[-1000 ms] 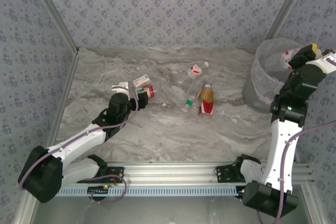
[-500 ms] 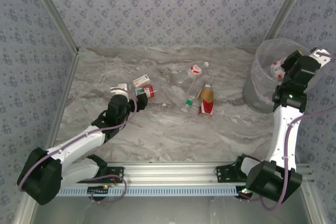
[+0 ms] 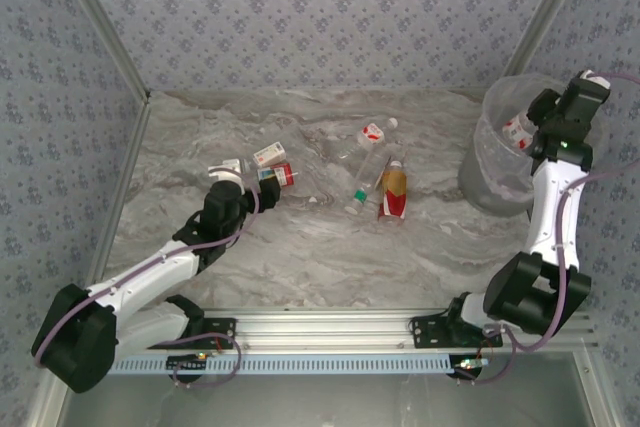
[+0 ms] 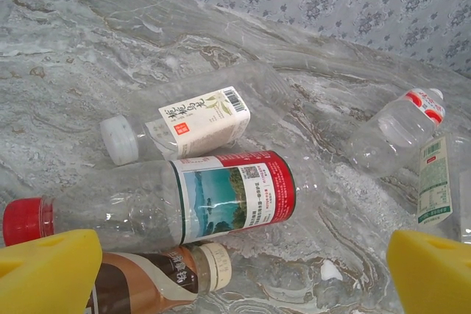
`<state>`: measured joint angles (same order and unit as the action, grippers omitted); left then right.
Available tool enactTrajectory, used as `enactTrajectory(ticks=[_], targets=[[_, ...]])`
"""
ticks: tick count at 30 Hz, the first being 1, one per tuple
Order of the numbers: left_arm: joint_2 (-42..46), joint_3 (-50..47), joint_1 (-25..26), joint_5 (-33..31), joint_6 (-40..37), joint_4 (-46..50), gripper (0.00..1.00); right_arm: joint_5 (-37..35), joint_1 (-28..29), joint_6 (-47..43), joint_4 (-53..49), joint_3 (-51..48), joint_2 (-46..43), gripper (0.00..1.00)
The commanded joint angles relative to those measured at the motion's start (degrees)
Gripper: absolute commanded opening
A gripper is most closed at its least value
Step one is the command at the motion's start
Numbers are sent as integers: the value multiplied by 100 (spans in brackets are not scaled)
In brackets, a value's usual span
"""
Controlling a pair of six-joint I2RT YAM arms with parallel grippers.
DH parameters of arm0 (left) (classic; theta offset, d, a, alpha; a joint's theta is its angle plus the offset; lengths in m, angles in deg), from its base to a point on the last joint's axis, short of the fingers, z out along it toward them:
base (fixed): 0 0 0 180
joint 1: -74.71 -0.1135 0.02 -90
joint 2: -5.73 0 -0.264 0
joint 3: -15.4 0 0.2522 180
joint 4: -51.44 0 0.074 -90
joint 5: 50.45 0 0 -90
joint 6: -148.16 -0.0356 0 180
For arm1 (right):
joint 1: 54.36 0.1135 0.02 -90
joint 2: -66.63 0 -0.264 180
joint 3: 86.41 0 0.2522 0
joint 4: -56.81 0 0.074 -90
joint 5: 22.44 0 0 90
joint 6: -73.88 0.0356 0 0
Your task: Put the plastic bottles in the bin
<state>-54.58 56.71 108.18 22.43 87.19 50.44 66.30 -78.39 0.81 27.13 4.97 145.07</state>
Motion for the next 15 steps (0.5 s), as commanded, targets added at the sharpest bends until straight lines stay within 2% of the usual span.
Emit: enactTrajectory(ticks=[1,7,9,14,15], targets=[[55,11,-31,17,88,-29,99,378,-14,-50,-459,294,181,13],[37,54,-31,-36,110,49,100,508,-14,-83,-560,454,471,18],[29,49,-29,-41,128,53,99,524,-22,-155,-523,473,552,23],[32,49,-33,-49,164,99,99,493,-50,-226,-672,600,716,50],[37,49,-33,-62,164,106,99,471,-49,-217,-695,609,713,59]])
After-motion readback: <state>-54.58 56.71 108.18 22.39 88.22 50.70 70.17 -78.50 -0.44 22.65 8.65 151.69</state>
